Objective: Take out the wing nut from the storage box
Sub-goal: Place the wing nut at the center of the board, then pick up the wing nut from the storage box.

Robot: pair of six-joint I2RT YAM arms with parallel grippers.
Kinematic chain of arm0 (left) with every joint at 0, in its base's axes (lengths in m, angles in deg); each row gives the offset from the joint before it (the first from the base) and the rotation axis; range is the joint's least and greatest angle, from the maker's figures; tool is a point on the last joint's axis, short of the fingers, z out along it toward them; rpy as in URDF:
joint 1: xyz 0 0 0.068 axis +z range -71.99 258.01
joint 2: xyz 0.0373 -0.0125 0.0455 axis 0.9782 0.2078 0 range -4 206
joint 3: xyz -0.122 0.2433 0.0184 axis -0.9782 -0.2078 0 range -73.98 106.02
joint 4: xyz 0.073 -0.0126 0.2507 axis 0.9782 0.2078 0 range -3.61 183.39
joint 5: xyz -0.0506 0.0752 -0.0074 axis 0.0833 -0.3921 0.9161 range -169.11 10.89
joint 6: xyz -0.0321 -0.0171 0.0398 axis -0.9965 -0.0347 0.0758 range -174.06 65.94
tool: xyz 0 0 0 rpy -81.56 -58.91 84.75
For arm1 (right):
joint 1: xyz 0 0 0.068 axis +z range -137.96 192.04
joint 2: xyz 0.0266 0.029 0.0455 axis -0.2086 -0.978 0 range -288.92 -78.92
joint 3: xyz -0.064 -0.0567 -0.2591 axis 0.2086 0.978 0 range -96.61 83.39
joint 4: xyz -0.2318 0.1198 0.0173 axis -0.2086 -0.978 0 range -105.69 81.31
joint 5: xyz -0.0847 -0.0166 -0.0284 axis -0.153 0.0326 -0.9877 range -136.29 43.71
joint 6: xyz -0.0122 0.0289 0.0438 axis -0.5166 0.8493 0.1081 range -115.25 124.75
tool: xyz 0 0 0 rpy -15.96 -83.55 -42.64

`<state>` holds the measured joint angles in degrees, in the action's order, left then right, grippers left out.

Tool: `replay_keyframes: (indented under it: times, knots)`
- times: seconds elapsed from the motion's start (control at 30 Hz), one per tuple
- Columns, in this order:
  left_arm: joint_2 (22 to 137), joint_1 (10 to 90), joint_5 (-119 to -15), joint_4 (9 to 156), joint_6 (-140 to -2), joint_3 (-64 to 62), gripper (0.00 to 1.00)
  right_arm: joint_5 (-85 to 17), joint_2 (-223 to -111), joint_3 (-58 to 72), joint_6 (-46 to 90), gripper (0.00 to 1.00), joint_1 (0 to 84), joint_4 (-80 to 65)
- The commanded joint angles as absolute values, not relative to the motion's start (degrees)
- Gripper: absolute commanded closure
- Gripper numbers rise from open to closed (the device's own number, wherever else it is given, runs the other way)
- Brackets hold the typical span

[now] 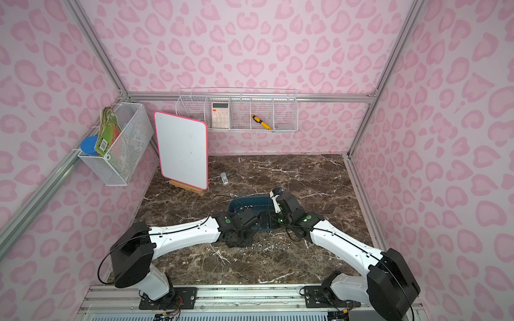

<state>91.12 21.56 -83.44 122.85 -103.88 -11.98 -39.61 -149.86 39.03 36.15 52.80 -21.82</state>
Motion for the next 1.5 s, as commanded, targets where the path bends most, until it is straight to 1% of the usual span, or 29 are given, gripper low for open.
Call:
replay_keyframes:
  times: [0.0,0.5,0.53,0.63,0.73,0.8,0.87,1.07,1.17,1.27,1.33,1.4,1.47]
  knots:
    - [92.3,21.3,-84.1,121.3,-105.4,-12.6,1.0,-39.3,-149.4,39.3,35.7,0.01,52.8,-22.0]
    - [94.9,19.9,-80.9,119.1,-104.9,-13.8,0.99,-39.8,-149.4,39.7,36.1,0.01,52.8,-22.5]
    - [94.9,19.8,-80.8,119.1,-104.8,-13.8,0.97,-39.8,-149.6,39.6,36.1,0.01,52.8,-22.5]
    - [94.9,19.7,-80.8,119.5,-104.7,-13.6,0.84,-39.8,-150.1,39.3,36.1,0.01,52.8,-22.3]
    - [94.3,19.7,-81.5,120.5,-104.6,-13.0,0.76,-39.9,-150.4,39.2,36.0,0.01,52.8,-22.2]
    - [93.7,19.7,-82.2,121.6,-104.3,-12.4,0.75,-40.0,-150.7,38.9,35.9,0.01,52.7,-22.2]
    - [93.1,19.8,-83.2,123.1,-104.1,-11.6,0.71,-40.1,-151.1,38.6,35.8,0.01,52.7,-22.2]
    - [90.5,20.6,-86.1,128.9,-102.1,-7.6,0.68,-40.6,-151.7,37.8,35.6,0.01,52.0,-22.1]
    - [88.6,22.8,-86.8,130.8,-100.9,-6.0,0.66,-40.8,-152.0,37.3,35.6,0.01,51.7,-21.7]
    - [87.2,25.8,-86.8,131.6,-98.9,-4.3,0.6,-40.9,-152.3,36.8,35.5,0.01,51.4,-21.4]
    - [86.8,27.9,-86.5,131.9,-97.4,-2.9,0.51,-40.9,-152.7,36.4,35.4,0.01,51.2,-21.4]
    - [86.8,29.7,-86.1,132.1,-96.1,-1.8,0.47,-40.9,-153.1,35.8,35.3,0.01,51.0,-21.4]
    - [87.1,31.6,-85.2,132.0,-95.1,-1.0,0.37,-40.9,-153.6,35.3,35.2,0.01,50.8,-21.4]
